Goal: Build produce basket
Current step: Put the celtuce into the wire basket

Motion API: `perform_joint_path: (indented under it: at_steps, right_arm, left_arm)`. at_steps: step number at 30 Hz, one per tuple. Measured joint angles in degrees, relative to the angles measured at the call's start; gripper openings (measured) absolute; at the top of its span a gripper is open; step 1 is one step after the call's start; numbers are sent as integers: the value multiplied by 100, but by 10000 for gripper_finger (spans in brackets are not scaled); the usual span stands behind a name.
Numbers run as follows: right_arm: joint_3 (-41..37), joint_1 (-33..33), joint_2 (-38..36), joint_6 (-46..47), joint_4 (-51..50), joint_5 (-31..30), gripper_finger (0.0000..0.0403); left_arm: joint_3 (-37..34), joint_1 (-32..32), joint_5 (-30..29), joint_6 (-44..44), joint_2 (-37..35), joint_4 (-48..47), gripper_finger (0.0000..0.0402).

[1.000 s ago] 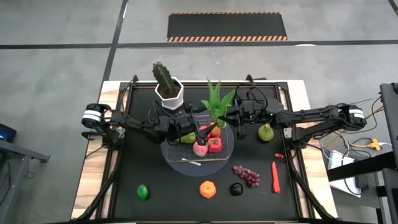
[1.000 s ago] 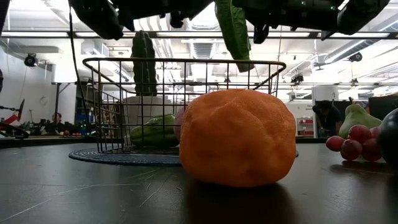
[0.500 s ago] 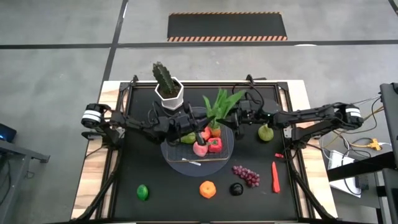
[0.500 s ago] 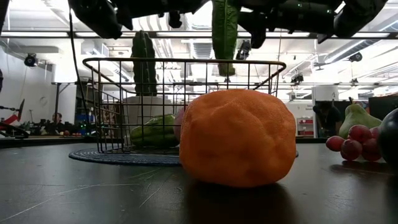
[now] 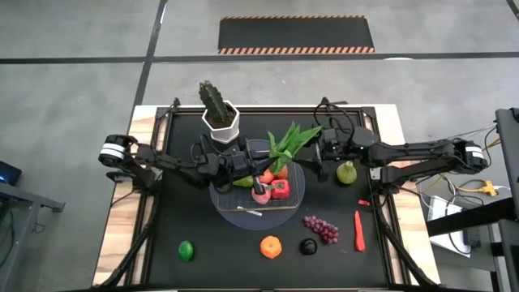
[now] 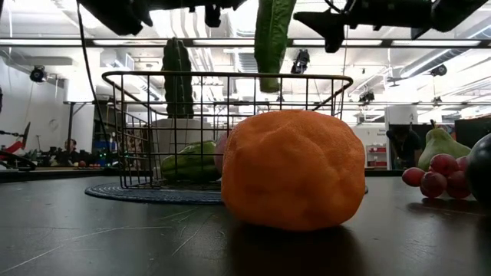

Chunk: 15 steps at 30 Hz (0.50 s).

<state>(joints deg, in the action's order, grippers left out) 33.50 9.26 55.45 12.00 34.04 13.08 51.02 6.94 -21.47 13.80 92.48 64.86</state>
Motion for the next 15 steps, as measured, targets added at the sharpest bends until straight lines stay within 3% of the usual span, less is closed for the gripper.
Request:
perform_joint_path:
  at_steps: [6, 15]
  right_arm:
    - [-2, 0, -443, -6, -912, 87, 270]
    - [-4, 0, -1011, -113, -1912, 103, 255]
  left_arm:
    - [-1, 168, -11, -258, -424, -1127, 14]
    - [-2, 519, -517, -1577, -1299, -3924, 13]
